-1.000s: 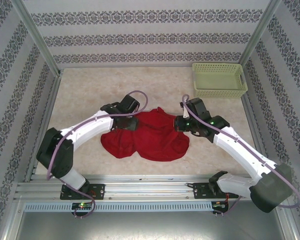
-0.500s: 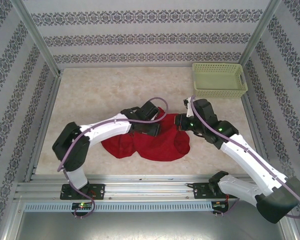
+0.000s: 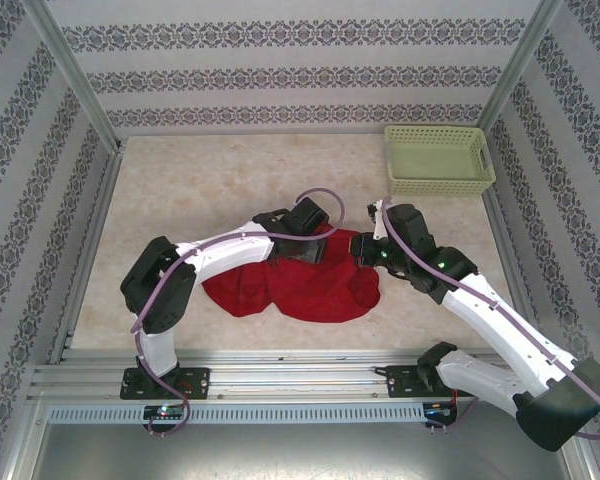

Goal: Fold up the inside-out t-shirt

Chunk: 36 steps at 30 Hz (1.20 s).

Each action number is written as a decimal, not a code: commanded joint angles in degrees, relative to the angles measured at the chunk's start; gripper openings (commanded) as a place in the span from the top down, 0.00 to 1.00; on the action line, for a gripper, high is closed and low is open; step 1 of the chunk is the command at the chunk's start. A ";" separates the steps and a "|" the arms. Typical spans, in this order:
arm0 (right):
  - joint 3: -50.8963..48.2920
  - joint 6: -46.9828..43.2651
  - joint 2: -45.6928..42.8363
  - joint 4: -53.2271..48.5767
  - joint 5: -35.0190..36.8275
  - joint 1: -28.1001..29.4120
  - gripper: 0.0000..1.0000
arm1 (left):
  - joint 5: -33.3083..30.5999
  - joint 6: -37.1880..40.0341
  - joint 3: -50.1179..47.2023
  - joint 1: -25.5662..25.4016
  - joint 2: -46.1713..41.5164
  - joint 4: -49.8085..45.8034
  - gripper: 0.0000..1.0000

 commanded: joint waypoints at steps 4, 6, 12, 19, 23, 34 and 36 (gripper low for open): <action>-0.25 0.93 -1.21 1.31 0.91 0.53 1.00 | -1.20 2.01 3.03 0.50 3.46 0.13 0.46; -0.25 0.95 -1.18 1.32 0.86 0.58 1.00 | -1.27 2.00 3.41 0.50 4.12 0.22 0.51; -0.08 1.36 -1.15 -0.07 3.37 0.44 1.00 | -2.33 2.92 5.02 0.59 4.98 -1.31 0.69; -0.42 2.39 0.08 -1.46 8.01 -0.23 1.00 | -5.99 4.01 5.30 0.33 -1.22 -4.70 1.00; -1.45 4.12 1.75 -1.28 9.33 -2.16 1.00 | -8.34 5.34 4.25 -1.25 -10.84 -6.01 1.00; 2.06 9.37 13.46 -4.59 11.10 -4.24 1.00 | -6.32 7.78 0.62 -13.27 -27.11 -5.23 1.00; 1.96 10.07 14.92 -5.42 10.93 -4.91 1.00 | -8.40 6.62 -6.23 -12.60 -30.06 -1.84 1.00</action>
